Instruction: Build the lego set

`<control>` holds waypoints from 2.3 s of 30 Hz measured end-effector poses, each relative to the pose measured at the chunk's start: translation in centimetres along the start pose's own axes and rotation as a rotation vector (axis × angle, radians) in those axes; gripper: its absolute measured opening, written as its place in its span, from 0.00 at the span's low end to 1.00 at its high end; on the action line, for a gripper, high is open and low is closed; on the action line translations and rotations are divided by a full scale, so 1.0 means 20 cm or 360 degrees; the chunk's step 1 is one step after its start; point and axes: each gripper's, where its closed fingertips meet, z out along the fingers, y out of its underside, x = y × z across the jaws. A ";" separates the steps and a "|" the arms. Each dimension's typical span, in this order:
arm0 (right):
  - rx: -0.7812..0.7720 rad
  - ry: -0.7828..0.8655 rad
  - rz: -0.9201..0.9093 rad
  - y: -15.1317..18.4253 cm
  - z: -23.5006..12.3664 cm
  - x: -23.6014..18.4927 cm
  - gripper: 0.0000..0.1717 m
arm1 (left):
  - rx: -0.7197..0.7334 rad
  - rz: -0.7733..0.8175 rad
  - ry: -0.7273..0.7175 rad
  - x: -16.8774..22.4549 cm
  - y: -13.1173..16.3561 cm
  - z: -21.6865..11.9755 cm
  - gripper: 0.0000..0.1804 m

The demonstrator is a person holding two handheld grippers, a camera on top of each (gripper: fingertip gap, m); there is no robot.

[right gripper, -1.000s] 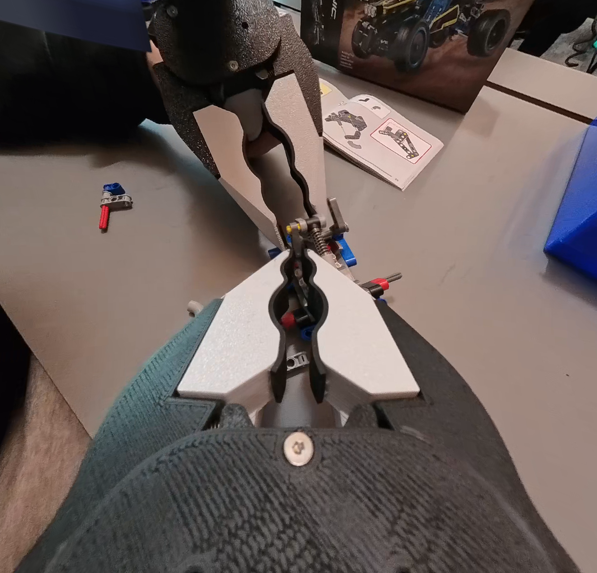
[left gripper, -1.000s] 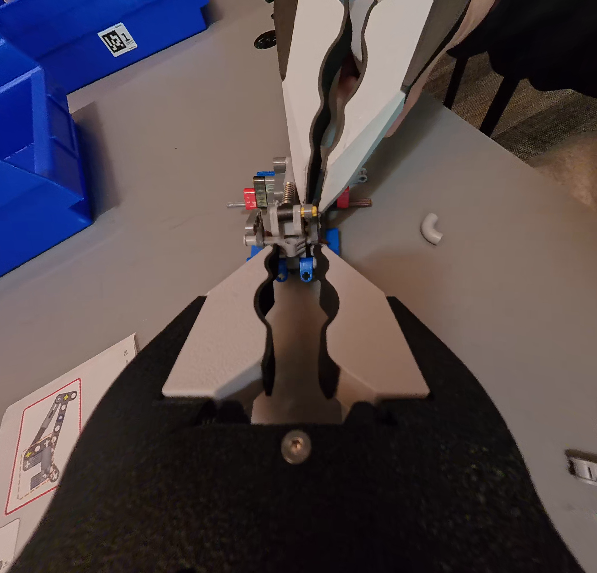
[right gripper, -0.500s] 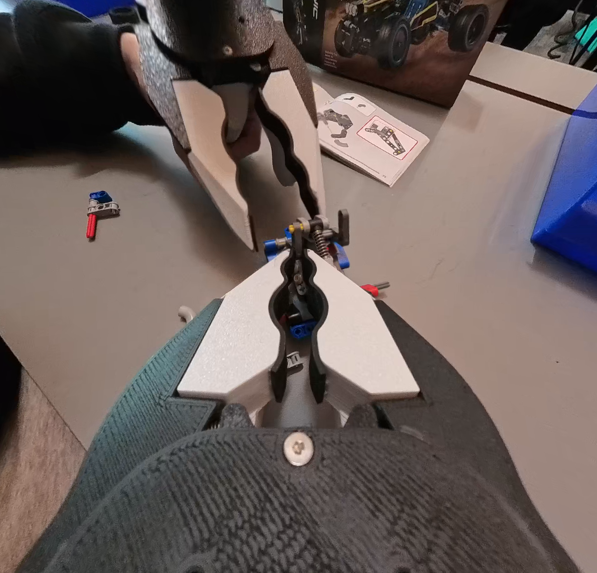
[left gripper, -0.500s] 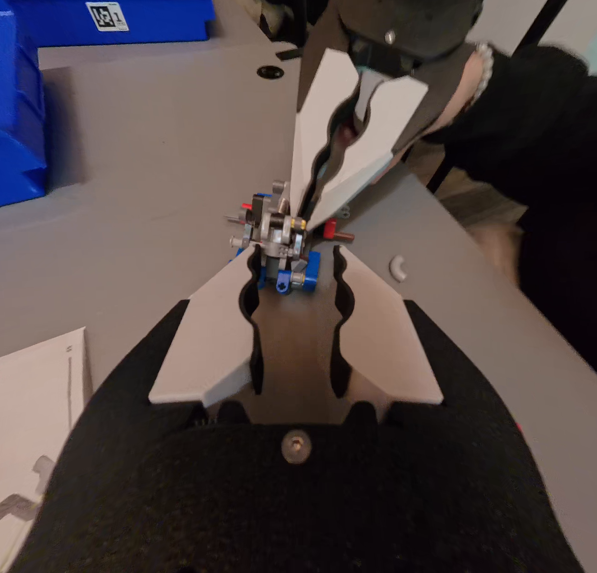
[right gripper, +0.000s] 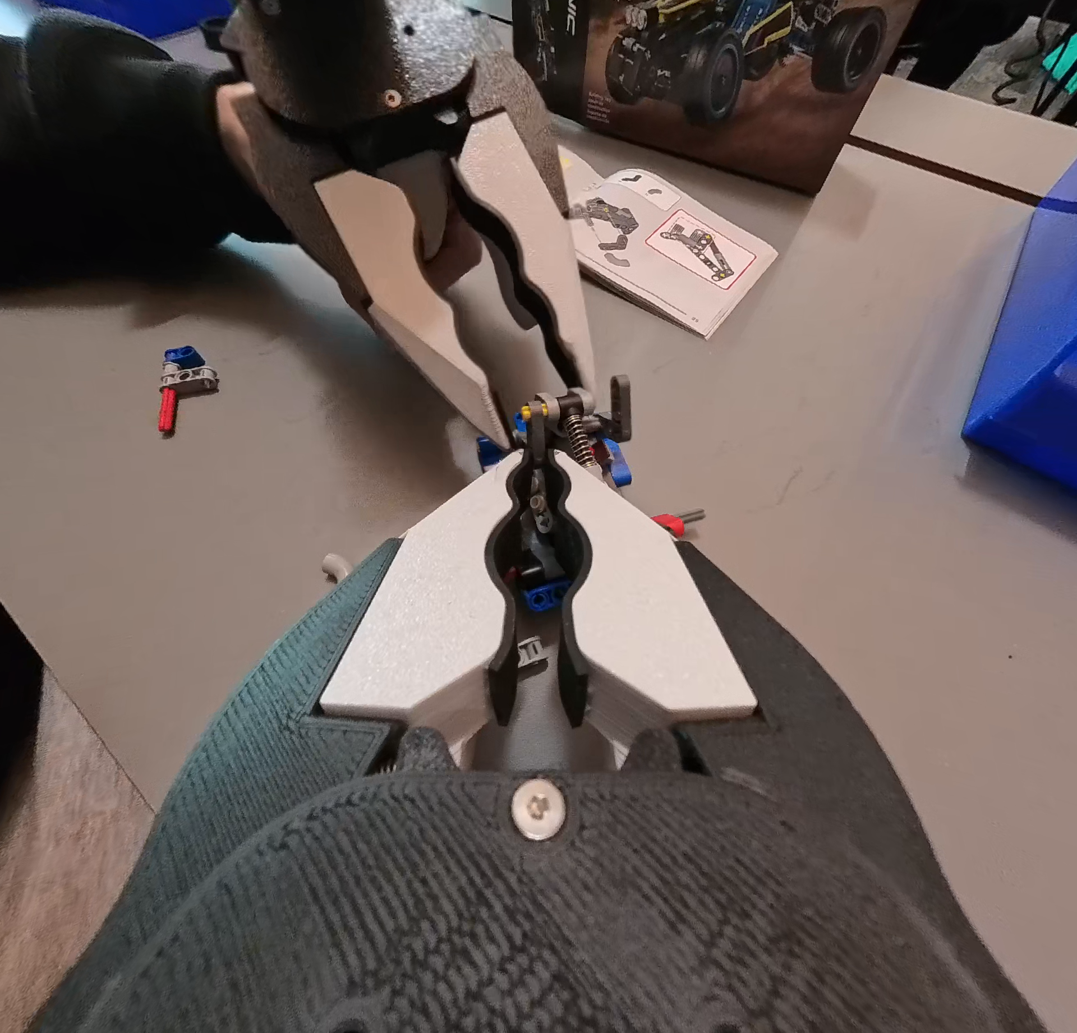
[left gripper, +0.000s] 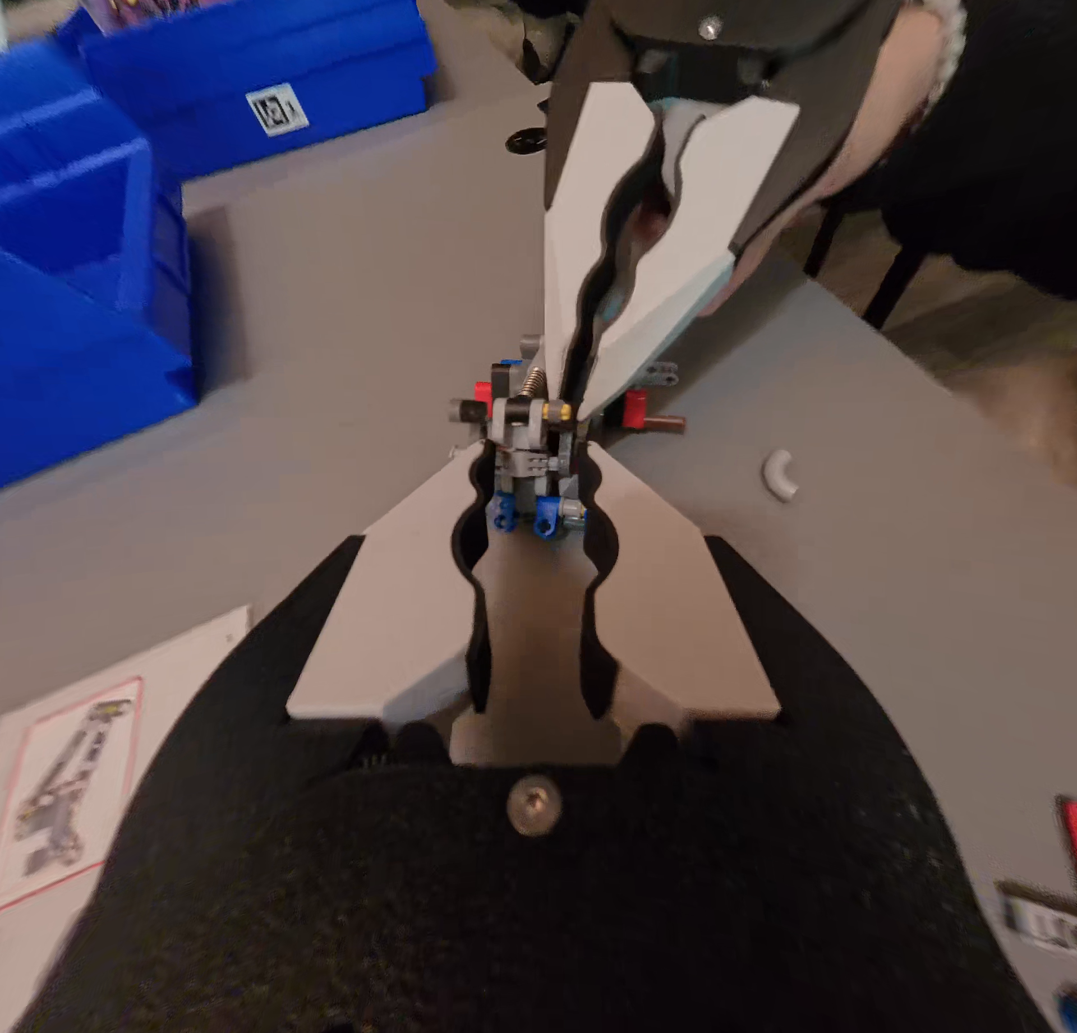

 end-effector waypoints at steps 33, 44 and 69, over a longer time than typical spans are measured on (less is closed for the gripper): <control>0.0050 -0.0029 0.0013 -0.02 -0.02 -0.01 0.00 | 0.0019 0.0062 0.0010 -0.01 -0.02 -0.04 0.15; 0.0045 -0.0005 -0.0007 -0.02 -0.02 0.00 0.01 | -0.0059 0.0102 0.0026 0.00 0.05 -0.02 0.15; 0.0011 0.0059 -0.0036 -0.01 0.00 0.02 0.00 | -0.0074 -0.0187 0.0033 -0.01 0.04 0.00 0.12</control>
